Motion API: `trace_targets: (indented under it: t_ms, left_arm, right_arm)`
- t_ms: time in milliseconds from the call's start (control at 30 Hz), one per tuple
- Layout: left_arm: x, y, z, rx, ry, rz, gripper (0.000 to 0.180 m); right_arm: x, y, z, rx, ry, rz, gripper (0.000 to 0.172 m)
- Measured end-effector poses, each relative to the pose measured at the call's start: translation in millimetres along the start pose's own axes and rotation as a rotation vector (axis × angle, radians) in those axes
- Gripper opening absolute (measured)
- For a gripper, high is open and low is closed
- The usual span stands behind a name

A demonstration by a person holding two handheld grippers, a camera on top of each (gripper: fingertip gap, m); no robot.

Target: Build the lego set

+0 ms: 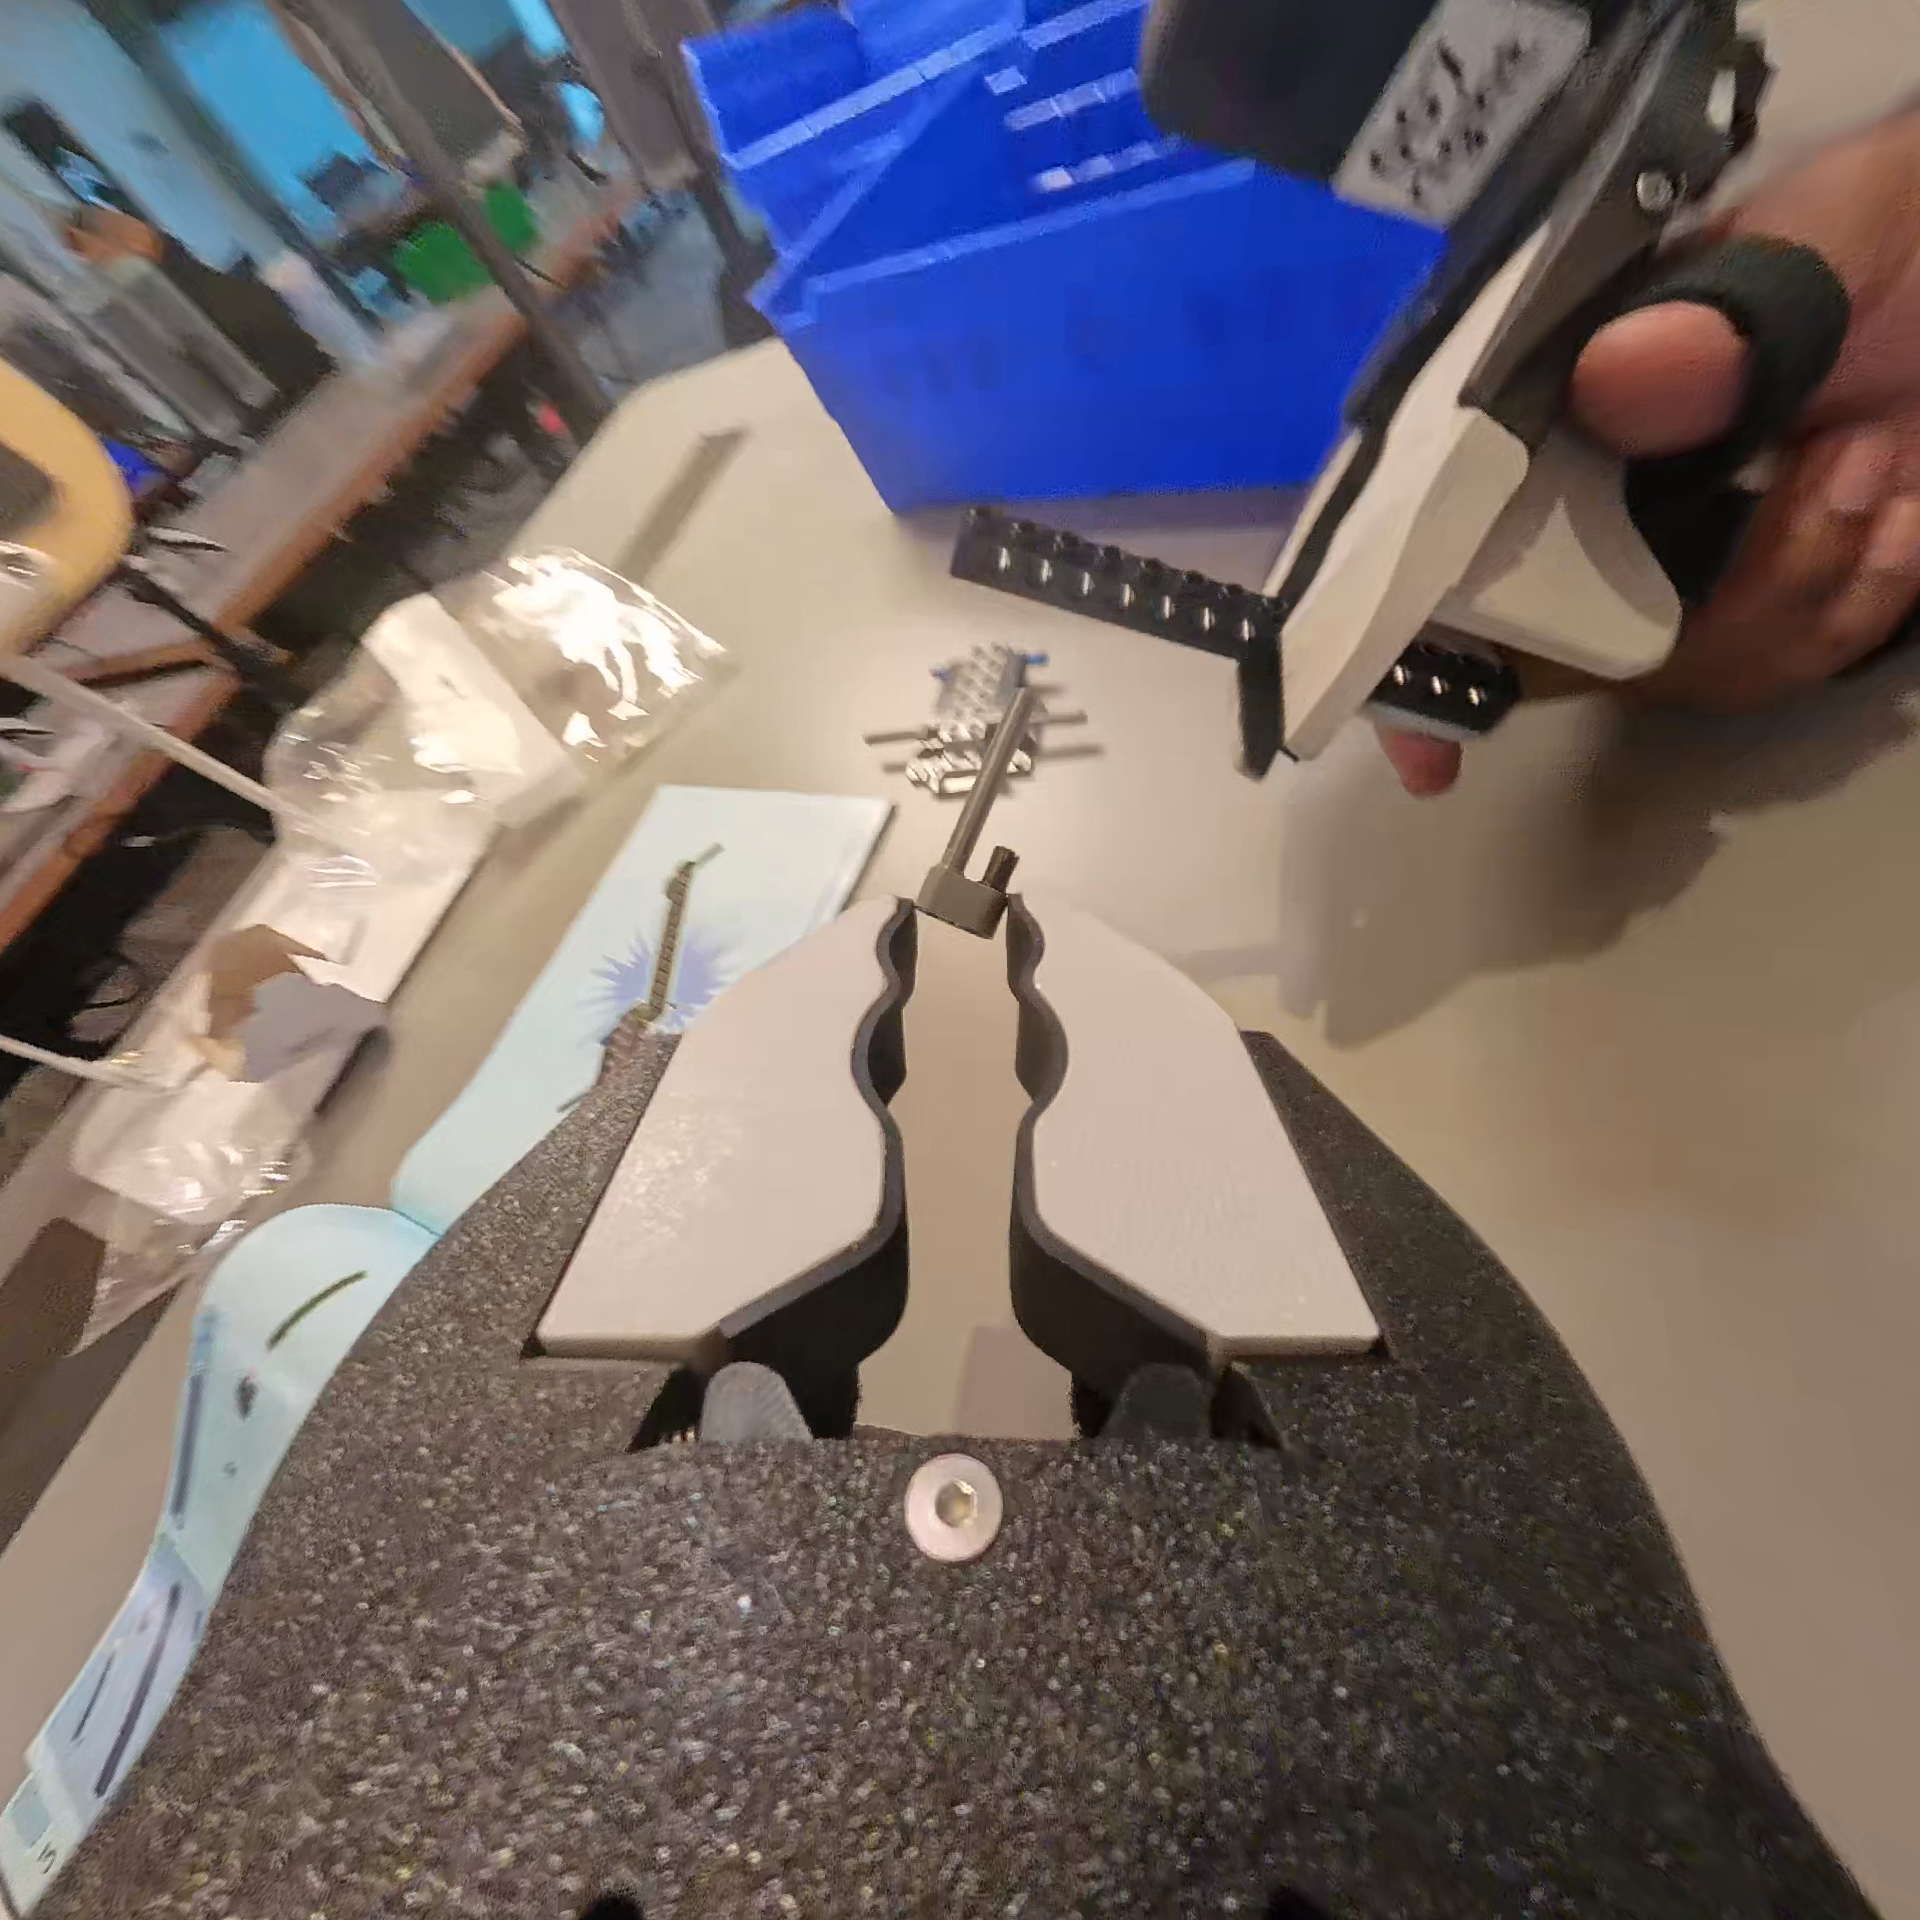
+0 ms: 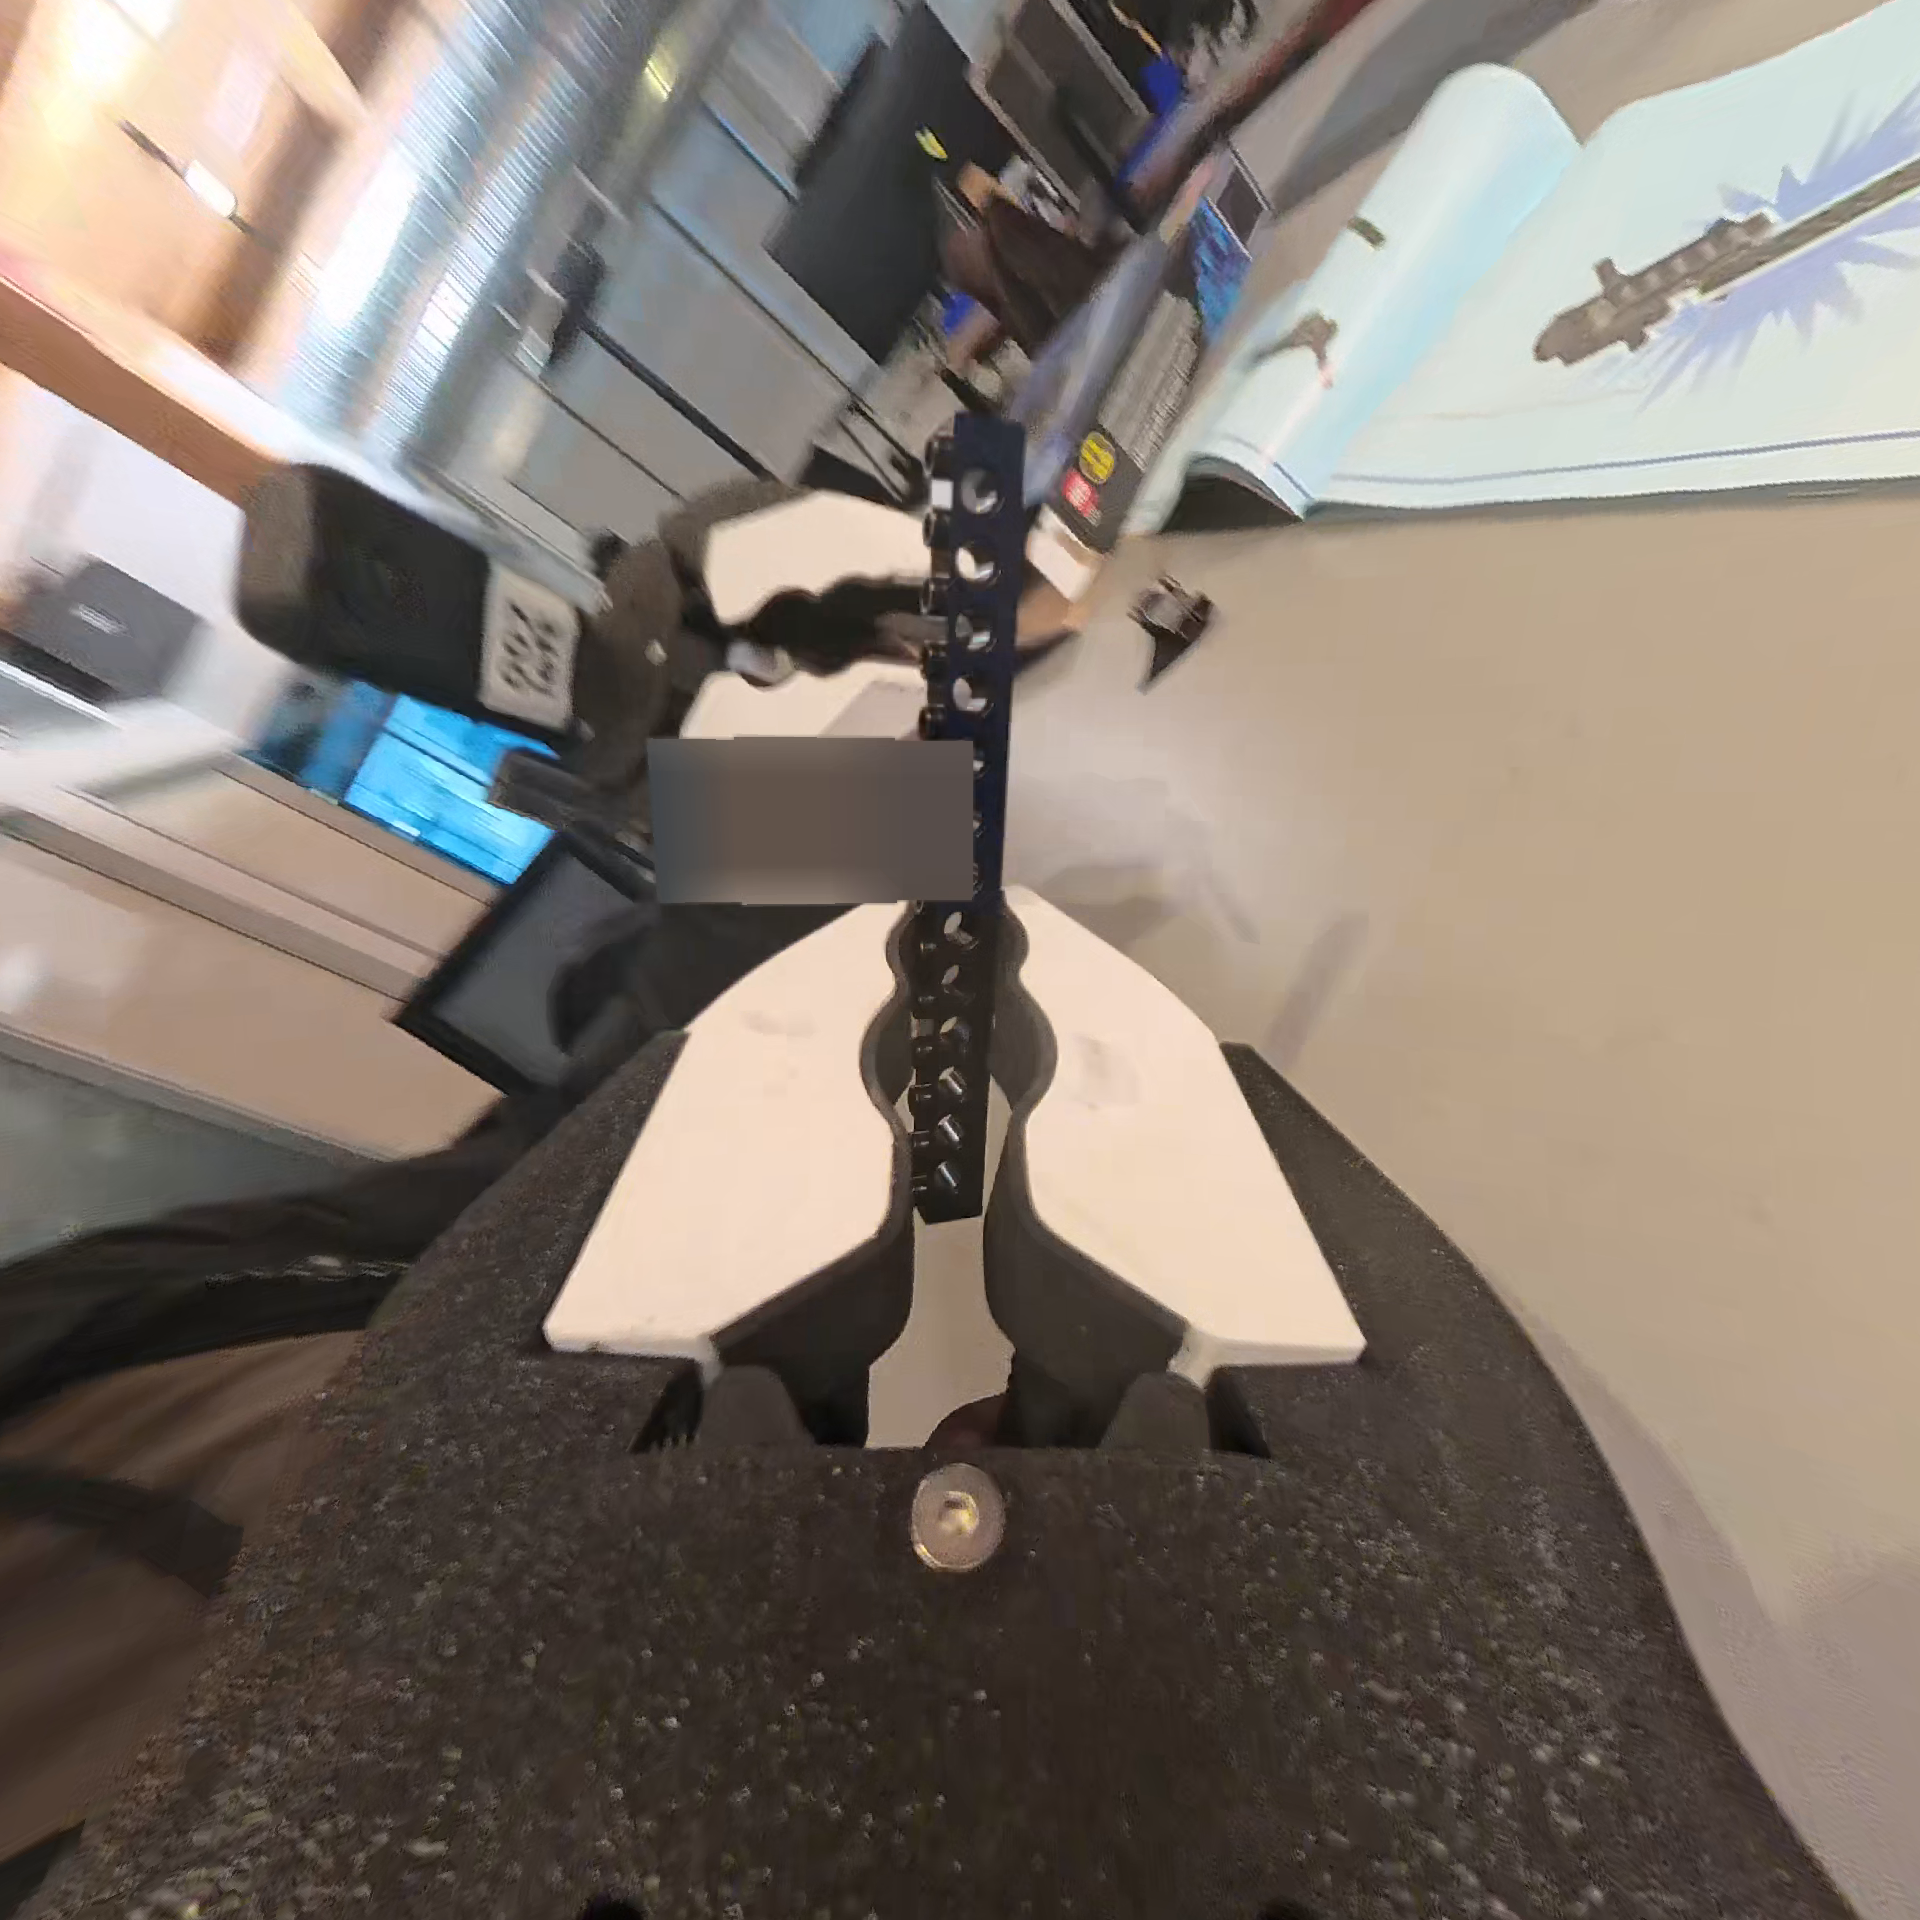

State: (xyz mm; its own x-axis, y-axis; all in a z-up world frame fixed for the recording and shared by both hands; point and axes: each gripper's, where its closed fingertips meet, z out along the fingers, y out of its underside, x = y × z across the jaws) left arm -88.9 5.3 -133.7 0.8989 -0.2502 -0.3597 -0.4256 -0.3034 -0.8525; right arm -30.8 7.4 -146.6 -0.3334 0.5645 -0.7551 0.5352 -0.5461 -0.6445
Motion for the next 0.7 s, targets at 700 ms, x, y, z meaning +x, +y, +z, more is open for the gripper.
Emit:
trace_targets:
  t_ms: [700]
  left_arm:
    - [-4, -23, 0, -0.085, -0.159, 0.004, 0.016]
  right_arm:
    - [-10, -3, 10, 0.058, -0.080, 0.018, 0.010]
